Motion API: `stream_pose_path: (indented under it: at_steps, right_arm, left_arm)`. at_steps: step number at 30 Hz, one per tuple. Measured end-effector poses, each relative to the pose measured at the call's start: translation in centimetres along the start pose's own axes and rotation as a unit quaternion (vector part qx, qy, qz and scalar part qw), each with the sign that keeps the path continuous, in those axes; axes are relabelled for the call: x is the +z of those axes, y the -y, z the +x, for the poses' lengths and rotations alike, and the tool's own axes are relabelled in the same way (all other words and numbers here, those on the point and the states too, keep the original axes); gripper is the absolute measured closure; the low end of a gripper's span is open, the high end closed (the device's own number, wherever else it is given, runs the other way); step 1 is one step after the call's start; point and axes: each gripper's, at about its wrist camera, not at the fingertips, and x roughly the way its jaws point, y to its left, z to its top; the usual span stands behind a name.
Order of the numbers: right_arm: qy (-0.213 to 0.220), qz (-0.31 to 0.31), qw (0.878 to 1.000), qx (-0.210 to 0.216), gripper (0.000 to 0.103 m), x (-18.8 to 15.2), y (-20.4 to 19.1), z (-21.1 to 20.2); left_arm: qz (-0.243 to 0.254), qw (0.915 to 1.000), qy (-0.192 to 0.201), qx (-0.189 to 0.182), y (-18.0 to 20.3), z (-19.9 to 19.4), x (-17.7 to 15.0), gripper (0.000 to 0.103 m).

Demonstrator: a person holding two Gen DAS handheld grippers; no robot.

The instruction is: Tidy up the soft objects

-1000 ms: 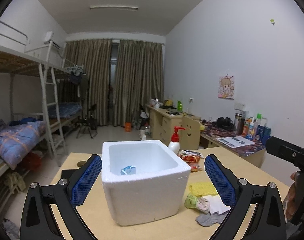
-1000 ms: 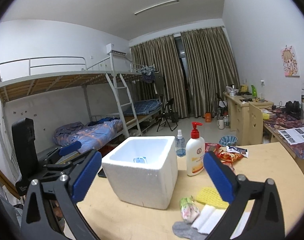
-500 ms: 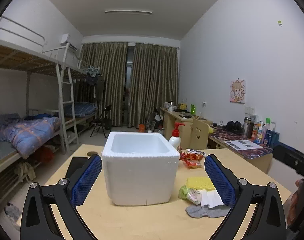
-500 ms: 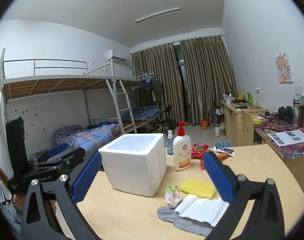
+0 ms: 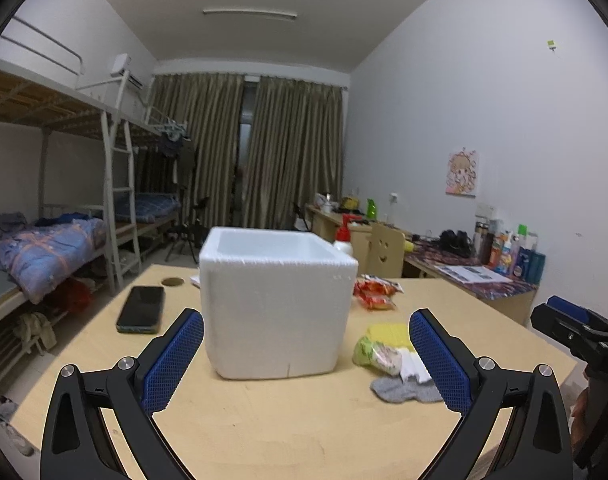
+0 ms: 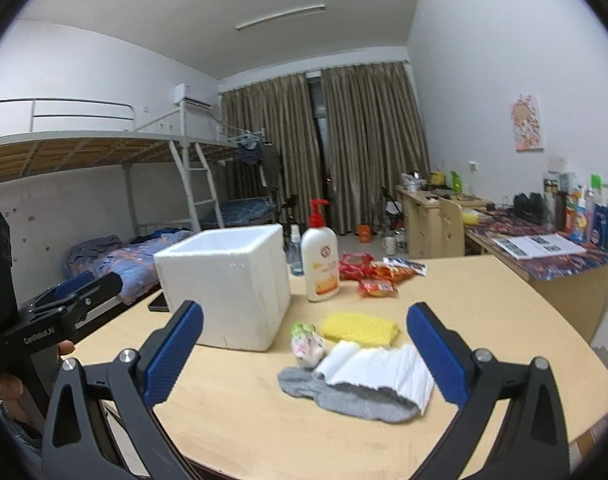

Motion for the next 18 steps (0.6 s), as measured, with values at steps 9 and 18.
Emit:
stream_pose_path:
  at_steps: [9, 18]
  right_arm:
    - [-0.013, 0.018, 0.999, -0.041, 0.0, -1.8, 0.5, -0.9]
    - [-0.034, 0.025, 0.997, -0.069, 0.0, -2.0, 1.7, -0.2]
  left_arm:
    - [-0.013, 0.999, -0.013, -0.041, -0.3, 1.6, -1.8, 0.0]
    - [0.031, 0.9942, -0.048, -0.091, 2.6, 4.2, -2.5, 0.0]
